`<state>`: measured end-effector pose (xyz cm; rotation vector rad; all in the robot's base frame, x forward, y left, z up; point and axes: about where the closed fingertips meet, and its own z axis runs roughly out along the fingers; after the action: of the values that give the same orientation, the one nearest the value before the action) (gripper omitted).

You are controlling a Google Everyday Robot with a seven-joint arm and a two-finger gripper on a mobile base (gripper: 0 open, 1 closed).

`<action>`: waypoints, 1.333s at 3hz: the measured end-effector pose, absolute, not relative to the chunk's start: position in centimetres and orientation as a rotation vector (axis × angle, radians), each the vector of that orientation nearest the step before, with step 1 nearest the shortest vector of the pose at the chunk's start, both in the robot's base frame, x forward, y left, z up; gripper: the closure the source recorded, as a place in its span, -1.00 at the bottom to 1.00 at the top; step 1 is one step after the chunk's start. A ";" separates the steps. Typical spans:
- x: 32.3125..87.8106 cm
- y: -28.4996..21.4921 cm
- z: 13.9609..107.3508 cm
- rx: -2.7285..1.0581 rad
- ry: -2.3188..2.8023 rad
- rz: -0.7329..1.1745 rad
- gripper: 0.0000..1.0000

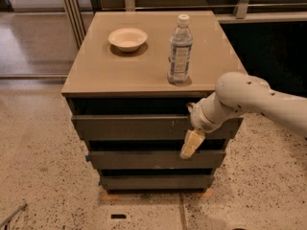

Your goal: Open top drawer

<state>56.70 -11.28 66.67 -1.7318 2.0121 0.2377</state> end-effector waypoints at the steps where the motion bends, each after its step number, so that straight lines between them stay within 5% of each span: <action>1: 56.5 -11.3 66.6 -1.741 2.018 0.244 -1.00; 4: 52.3 -12.1 66.8 -1.829 2.116 0.404 -1.00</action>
Offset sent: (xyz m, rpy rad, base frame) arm -0.0145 -0.0013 -0.0051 -0.0297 0.0673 0.0242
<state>52.31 -12.08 66.77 -1.8292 2.1162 0.4038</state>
